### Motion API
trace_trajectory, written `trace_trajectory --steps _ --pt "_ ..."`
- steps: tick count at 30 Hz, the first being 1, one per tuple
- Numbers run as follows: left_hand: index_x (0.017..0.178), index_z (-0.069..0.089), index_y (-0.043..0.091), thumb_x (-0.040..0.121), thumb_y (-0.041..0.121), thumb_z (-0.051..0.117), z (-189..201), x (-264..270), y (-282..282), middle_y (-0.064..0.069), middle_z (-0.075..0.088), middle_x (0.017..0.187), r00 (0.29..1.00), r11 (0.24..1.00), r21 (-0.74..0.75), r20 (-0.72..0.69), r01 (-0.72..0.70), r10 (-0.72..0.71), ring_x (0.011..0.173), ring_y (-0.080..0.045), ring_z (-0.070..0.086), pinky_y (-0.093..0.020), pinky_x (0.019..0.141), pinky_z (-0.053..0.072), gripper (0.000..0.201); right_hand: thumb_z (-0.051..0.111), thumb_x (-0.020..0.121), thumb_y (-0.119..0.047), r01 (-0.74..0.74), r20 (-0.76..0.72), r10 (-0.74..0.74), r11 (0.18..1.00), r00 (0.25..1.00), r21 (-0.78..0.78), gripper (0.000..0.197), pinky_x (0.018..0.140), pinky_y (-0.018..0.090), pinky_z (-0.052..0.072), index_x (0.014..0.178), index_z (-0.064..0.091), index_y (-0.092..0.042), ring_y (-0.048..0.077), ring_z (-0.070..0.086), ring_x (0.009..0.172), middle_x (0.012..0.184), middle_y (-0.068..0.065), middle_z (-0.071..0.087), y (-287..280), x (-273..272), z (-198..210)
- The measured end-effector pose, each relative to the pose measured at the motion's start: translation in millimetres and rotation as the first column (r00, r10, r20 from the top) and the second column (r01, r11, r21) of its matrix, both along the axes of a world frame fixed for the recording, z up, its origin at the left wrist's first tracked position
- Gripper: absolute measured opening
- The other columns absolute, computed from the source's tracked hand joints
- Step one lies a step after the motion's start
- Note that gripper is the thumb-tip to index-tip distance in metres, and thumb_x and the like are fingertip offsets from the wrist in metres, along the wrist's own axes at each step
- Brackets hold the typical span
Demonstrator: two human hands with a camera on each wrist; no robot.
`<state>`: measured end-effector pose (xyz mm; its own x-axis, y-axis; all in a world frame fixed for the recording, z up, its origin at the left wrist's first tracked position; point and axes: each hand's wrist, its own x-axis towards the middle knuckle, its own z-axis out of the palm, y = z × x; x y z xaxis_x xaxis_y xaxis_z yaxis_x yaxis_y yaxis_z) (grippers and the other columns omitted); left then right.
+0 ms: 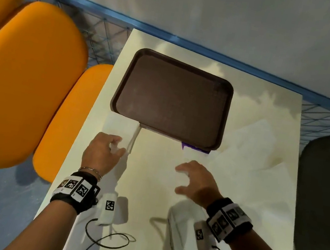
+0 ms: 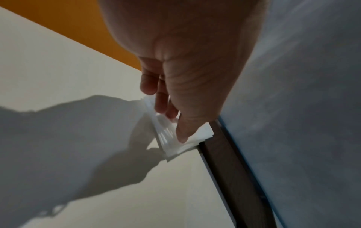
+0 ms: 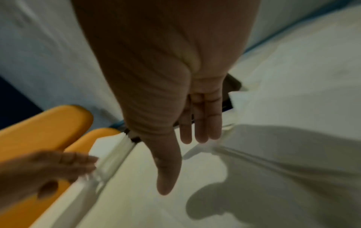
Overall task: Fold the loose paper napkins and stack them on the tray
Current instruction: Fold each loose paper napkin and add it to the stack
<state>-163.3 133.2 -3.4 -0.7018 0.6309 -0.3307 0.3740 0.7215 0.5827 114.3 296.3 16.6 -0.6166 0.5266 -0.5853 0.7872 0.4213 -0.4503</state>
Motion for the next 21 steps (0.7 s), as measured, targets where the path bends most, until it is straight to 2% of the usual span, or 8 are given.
trace_trajectory --steps 2,5,8,11,13,15,19,21 --pt "0.117 0.073 0.026 0.087 0.036 0.081 5.0 11.5 3.9 0.000 0.064 0.117 0.997 1.000 0.009 -0.080 -0.001 0.001 0.100 -0.021 0.065 -0.037 0.084 0.055 0.032 0.093 0.076 -0.029 -0.098 0.022 0.097 0.994 0.995 0.054 0.075 0.108 0.024 0.041 0.143 0.061 -0.029 0.015 0.052 0.130 0.142 -0.007 0.055 -11.0 36.7 -0.9" --pt "0.109 0.074 0.027 0.088 0.038 0.082 19.8 34.0 8.0 0.003 0.063 0.107 0.991 0.996 0.063 -0.125 0.059 -0.051 0.088 -0.019 0.065 -0.032 0.073 0.052 0.026 0.090 0.080 -0.024 -0.202 0.050 0.197 0.971 0.979 0.129 0.083 0.111 0.025 0.039 0.153 0.052 -0.028 0.017 0.046 0.137 0.155 -0.006 0.047 -24.5 63.3 -6.4" --pt "0.097 0.073 0.035 0.087 0.042 0.081 34.4 73.5 10.0 0.013 0.067 0.092 0.987 0.985 0.063 0.013 0.160 -0.162 0.077 -0.009 0.064 -0.028 0.071 0.051 0.014 0.085 0.086 -0.020 -0.222 0.073 0.212 0.959 0.974 0.178 0.087 0.112 0.026 0.040 0.159 0.041 -0.031 0.016 0.041 0.139 0.158 -0.009 0.039 -31.1 72.4 -12.2" --pt "0.092 0.069 0.041 0.087 0.042 0.080 29.1 123.6 9.2 0.017 0.067 0.092 0.932 0.938 -0.033 0.129 0.346 -0.339 0.086 -0.008 0.066 -0.019 0.072 0.046 0.012 0.088 0.081 -0.021 -0.192 0.036 0.189 0.952 0.981 0.237 0.090 0.110 0.031 0.044 0.158 0.043 -0.025 0.022 0.045 0.137 0.155 -0.001 0.042 -32.9 74.6 -14.7" --pt "0.109 0.069 0.038 0.085 0.048 0.080 15.2 154.3 10.8 0.015 0.066 0.107 0.909 0.911 -0.112 0.189 0.397 -0.373 0.102 -0.011 0.066 -0.019 0.080 0.046 0.029 0.092 0.077 -0.028 -0.186 0.024 0.187 0.944 0.982 0.271 0.090 0.109 0.035 0.045 0.155 0.047 -0.021 0.025 0.049 0.135 0.151 0.003 0.047 -32.9 76.2 -15.7" --pt "0.132 0.058 0.030 0.083 0.058 0.077 0.0 179.8 15.1 0.008 0.059 0.122 0.912 0.894 -0.208 0.199 0.398 -0.359 0.113 -0.016 0.062 -0.029 0.089 0.049 0.059 0.093 0.076 -0.033 -0.203 0.020 0.207 0.933 0.978 0.297 0.090 0.109 0.037 0.047 0.153 0.050 -0.018 0.027 0.051 0.133 0.149 0.005 0.050 -31.5 78.6 -17.0" --pt "0.149 0.036 0.024 0.084 0.066 0.069 -16.2 210.8 25.6 -0.001 0.045 0.134 0.953 0.905 -0.300 0.070 0.303 -0.296 0.122 -0.024 0.054 -0.039 0.092 0.054 0.085 0.087 0.083 -0.040 -0.256 0.024 0.259 0.924 0.965 0.283 0.088 0.114 0.036 0.043 0.156 0.045 -0.017 0.025 0.047 0.137 0.153 0.005 0.046 -28.4 89.8 -16.0" --pt "0.151 0.035 0.022 0.084 0.063 0.073 -19.8 212.7 30.4 -0.004 0.042 0.136 0.972 0.932 -0.279 0.023 0.232 -0.235 0.127 -0.026 0.049 -0.041 0.092 0.054 0.087 0.086 0.084 -0.038 -0.259 0.013 0.265 0.926 0.964 0.274 0.087 0.113 0.035 0.043 0.157 0.043 -0.017 0.024 0.046 0.139 0.157 0.004 0.043 -27.2 94.5 -16.1"
